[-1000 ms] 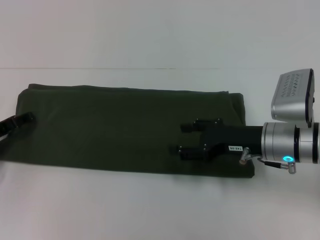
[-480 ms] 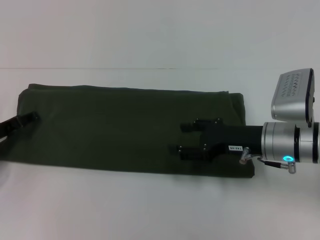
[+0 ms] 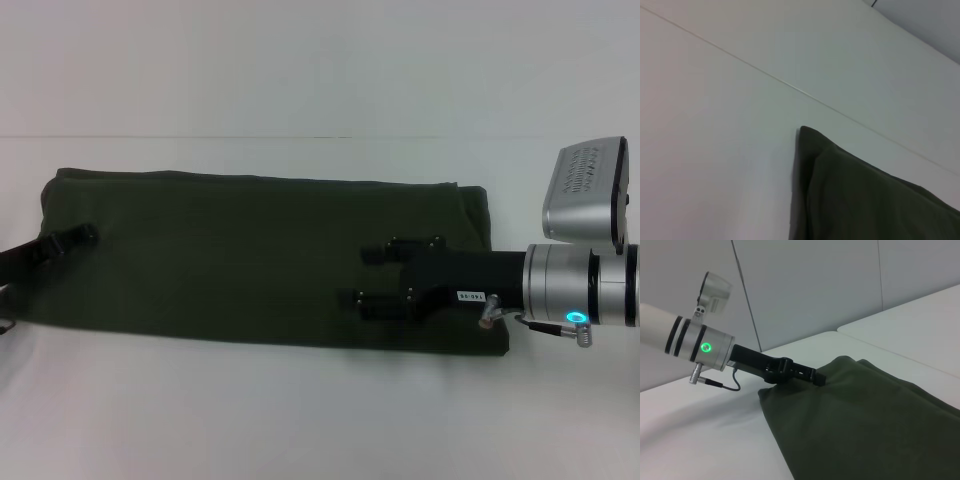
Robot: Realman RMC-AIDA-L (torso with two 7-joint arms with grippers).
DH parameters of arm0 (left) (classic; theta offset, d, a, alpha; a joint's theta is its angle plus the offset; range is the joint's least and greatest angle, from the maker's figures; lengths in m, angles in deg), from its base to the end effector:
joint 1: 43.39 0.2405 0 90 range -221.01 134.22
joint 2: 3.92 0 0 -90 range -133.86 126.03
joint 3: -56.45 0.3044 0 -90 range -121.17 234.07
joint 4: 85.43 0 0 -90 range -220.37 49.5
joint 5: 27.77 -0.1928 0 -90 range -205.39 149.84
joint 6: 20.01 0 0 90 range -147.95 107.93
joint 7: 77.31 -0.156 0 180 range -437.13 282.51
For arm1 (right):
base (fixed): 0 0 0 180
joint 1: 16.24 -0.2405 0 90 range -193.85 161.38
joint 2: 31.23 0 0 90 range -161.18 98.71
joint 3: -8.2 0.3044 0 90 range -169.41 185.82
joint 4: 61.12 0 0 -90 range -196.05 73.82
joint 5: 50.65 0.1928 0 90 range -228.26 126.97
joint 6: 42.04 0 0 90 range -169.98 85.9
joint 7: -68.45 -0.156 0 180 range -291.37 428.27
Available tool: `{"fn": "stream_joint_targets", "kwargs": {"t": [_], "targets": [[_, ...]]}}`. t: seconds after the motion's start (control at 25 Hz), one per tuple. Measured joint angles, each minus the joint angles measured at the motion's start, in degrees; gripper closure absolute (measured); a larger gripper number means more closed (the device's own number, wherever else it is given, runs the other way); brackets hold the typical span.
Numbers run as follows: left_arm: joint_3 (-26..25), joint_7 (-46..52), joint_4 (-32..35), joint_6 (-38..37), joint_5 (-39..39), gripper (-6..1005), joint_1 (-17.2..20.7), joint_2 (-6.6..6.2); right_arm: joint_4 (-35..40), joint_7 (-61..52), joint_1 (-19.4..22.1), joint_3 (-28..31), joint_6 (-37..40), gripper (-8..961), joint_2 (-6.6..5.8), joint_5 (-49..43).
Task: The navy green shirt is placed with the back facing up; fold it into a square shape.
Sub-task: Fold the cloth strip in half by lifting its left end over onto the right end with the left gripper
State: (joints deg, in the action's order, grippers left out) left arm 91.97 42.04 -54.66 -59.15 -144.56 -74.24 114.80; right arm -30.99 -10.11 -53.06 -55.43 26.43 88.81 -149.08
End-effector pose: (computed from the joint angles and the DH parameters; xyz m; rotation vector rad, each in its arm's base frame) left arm -0.3962 0.4028 -0.0037 -1.6050 -1.5388 -0.5173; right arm 0.2400 0.3792 -0.0956 -2.7523 0.5602 0.5854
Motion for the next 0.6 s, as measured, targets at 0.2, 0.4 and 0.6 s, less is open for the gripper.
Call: {"fn": "stream_joint_targets", "kwargs": {"t": [0.2,0.4,0.6], "targets": [[0.0,0.1,0.0,-1.3,0.0,139,-0.6,0.32,-0.1,0.0,0.0,0.0,0.0,166,0.00,0.0],[0.0,0.0,0.0,-1.4,0.1,142,-0.8,0.58,0.0,0.0,0.0,0.0,0.0,166,0.00,0.1],[-0.3,0.1,0.0,-1.3,0.1,149,-0.9,0.64,0.0,0.0,0.0,0.0,0.0,165,0.00,0.1]]}}
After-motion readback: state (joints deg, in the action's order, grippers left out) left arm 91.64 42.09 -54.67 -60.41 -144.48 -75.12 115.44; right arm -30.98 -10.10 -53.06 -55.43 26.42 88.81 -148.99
